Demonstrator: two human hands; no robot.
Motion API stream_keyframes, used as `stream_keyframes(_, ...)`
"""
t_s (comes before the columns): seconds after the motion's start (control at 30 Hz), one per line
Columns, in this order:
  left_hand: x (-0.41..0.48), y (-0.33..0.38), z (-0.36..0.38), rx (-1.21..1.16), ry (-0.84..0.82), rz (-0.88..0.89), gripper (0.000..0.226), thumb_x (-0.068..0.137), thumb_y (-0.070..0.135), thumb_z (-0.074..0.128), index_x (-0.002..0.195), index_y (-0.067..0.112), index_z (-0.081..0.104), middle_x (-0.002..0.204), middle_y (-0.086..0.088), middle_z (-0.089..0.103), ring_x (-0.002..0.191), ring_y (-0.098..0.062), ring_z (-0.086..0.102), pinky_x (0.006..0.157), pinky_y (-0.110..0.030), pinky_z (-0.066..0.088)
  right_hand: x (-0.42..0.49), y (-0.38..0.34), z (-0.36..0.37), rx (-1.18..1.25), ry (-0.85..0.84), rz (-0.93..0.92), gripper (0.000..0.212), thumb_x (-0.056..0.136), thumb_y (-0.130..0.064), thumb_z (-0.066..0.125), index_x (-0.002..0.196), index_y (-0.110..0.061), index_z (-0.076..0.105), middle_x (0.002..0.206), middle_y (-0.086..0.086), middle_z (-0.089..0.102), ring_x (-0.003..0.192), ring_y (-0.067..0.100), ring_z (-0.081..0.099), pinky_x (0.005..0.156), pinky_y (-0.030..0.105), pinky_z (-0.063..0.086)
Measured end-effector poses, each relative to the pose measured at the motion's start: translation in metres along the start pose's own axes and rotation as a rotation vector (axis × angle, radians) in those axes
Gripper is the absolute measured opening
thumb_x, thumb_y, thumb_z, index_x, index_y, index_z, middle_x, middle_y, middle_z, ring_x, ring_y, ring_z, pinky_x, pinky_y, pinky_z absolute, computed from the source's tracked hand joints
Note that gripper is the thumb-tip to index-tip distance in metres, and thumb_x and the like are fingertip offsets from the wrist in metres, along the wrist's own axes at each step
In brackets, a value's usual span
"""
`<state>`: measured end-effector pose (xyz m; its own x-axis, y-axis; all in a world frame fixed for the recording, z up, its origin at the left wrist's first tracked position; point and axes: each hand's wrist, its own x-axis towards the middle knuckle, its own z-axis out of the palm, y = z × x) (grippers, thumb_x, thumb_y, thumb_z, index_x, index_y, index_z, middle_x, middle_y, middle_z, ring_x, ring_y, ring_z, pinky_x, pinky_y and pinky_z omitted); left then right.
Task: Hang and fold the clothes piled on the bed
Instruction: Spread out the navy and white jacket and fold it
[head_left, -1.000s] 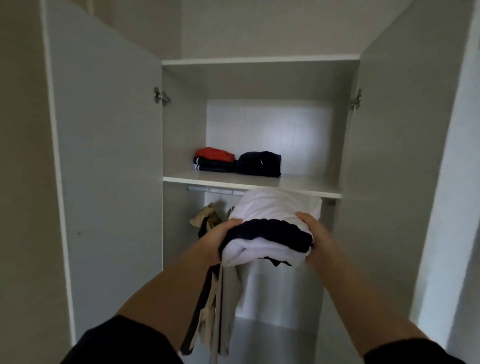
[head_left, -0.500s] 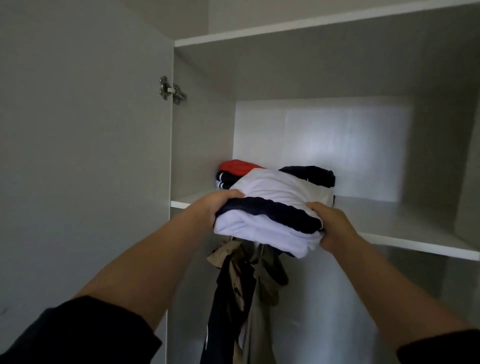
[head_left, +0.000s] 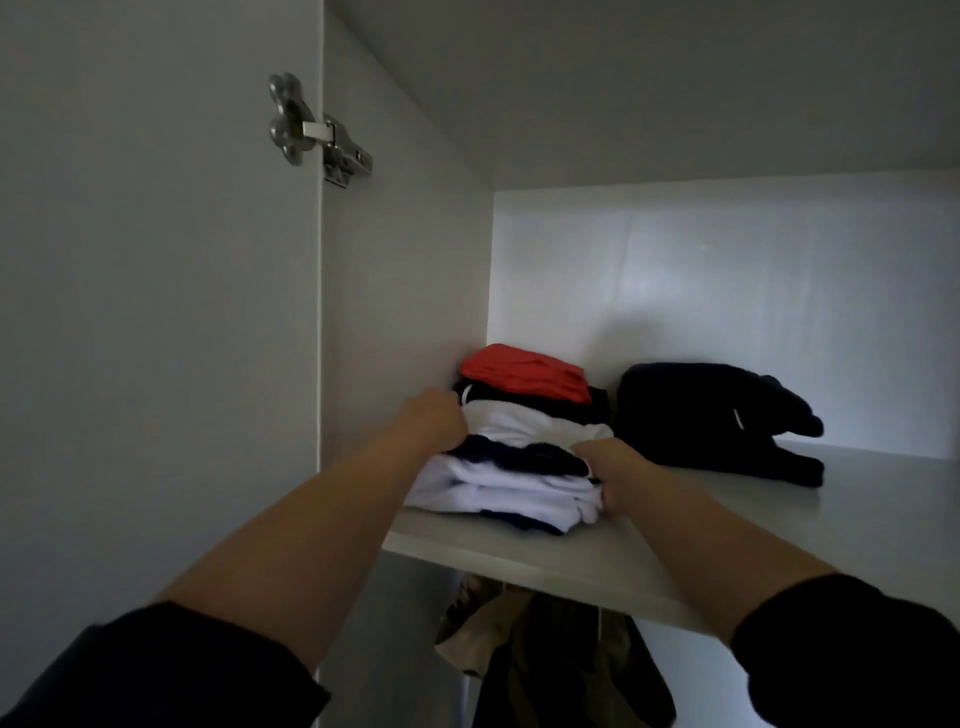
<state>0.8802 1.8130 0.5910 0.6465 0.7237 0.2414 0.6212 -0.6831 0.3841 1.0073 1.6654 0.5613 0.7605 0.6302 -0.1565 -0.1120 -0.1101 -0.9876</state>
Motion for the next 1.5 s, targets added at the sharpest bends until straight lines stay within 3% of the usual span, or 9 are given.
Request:
stream_keyframes(0.13, 0.036, -0.004, 0.016, 0.096, -0.099, 0.157, 0.051, 0.102, 0.040, 0.027, 0.147, 0.016, 0.034, 0.155, -0.010, 0.027, 0.139, -0.029, 0.031, 0.113, -0.040, 0.024, 0.033, -0.004, 0.036, -0.123, 0.005, -0.043, 0.011, 0.097, -0.004, 0.046, 0.096, 0.001, 0.055, 0.082, 0.013, 0.050, 0.084, 0.028, 0.050, 0.078, 0.033, 0.042)
stream_keyframes(0.23, 0.054, -0.022, 0.028, 0.311, -0.126, 0.179, 0.054, 0.100, 0.050, 0.018, 0.150, 0.029, 0.022, 0.160, 0.001, 0.011, 0.145, -0.029, 0.014, 0.114, -0.054, 0.012, 0.051, -0.014, 0.057, -0.294, 0.089, -0.111, 0.014, 0.097, -0.011, 0.045, 0.104, 0.001, 0.047, 0.097, 0.017, 0.050, 0.102, 0.026, 0.047, 0.085, 0.030, 0.039)
stream_keyframes(0.37, 0.067, -0.022, 0.043, 0.373, -0.142, 0.211, 0.053, 0.101, 0.047, 0.012, 0.152, 0.033, 0.011, 0.161, 0.005, 0.002, 0.146, -0.030, 0.003, 0.113, -0.058, 0.004, 0.060, -0.027, 0.052, -0.795, 0.430, -0.565, 0.060, 0.096, -0.029, 0.043, 0.148, -0.009, 0.022, 0.153, 0.013, 0.027, 0.139, 0.031, 0.027, 0.114, 0.046, 0.022)
stream_keyframes(0.5, 0.076, -0.020, 0.050, 0.397, -0.163, 0.197, 0.053, 0.101, 0.046, 0.013, 0.152, 0.034, 0.007, 0.161, 0.007, -0.003, 0.147, -0.027, -0.003, 0.113, -0.057, 0.000, 0.064, -0.010, 0.050, -1.138, -0.112, -0.337, 0.041, 0.104, -0.022, 0.029, 0.138, -0.003, 0.042, 0.143, 0.014, 0.043, 0.131, 0.028, 0.040, 0.104, 0.027, 0.031)
stream_keyframes(0.63, 0.072, -0.019, 0.048, 0.396, -0.154, 0.206, 0.054, 0.100, 0.047, 0.014, 0.152, 0.032, 0.012, 0.161, 0.005, 0.001, 0.146, -0.027, 0.001, 0.113, -0.056, 0.003, 0.061, -0.007, 0.047, -1.136, -0.119, -0.324, 0.038, 0.104, -0.018, 0.029, 0.135, -0.001, 0.045, 0.139, 0.019, 0.046, 0.128, 0.033, 0.042, 0.104, 0.035, 0.033)
stream_keyframes(0.77, 0.051, -0.013, 0.037, 0.246, -0.036, 0.272, 0.051, 0.100, 0.046, 0.023, 0.146, 0.027, 0.034, 0.158, -0.002, 0.021, 0.144, -0.026, 0.017, 0.113, -0.051, 0.013, 0.046, -0.006, 0.034, -1.224, 0.108, -0.414, 0.047, 0.103, -0.032, 0.028, 0.136, -0.002, 0.041, 0.144, 0.021, 0.038, 0.133, 0.035, 0.034, 0.112, 0.046, 0.027)
stream_keyframes(0.93, 0.004, 0.048, 0.034, 0.230, 0.235, 0.630, 0.056, 0.098, 0.045, 0.036, 0.148, 0.022, 0.030, 0.158, -0.004, 0.020, 0.146, -0.022, 0.011, 0.115, -0.048, 0.011, -0.023, -0.010, -0.038, -1.474, 0.614, -0.670, 0.059, 0.100, -0.044, 0.028, 0.148, -0.009, 0.025, 0.158, 0.013, 0.015, 0.146, 0.028, 0.008, 0.116, 0.050, 0.006)
stream_keyframes(1.2, -0.158, 0.245, 0.062, -0.025, 0.309, 1.084, 0.064, 0.096, 0.041, 0.041, 0.152, 0.021, 0.017, 0.161, -0.004, 0.006, 0.148, -0.022, 0.002, 0.117, -0.045, 0.007, -0.238, 0.015, -0.205, -1.663, 1.047, -0.359, 0.060, 0.100, -0.043, 0.026, 0.150, -0.010, 0.018, 0.160, 0.012, 0.003, 0.147, 0.028, -0.005, 0.117, 0.049, 0.000)
stream_keyframes(1.5, -0.485, 0.387, 0.061, -0.522, 0.294, 1.555, 0.073, 0.089, 0.036, 0.053, 0.151, 0.014, 0.021, 0.160, -0.008, 0.012, 0.148, -0.024, 0.007, 0.117, -0.046, 0.011, -0.604, 0.087, -0.303, -1.754, 1.497, 0.020, 0.061, 0.096, -0.034, 0.038, 0.149, -0.008, 0.021, 0.160, 0.014, 0.004, 0.148, 0.028, -0.004, 0.117, 0.047, -0.003)
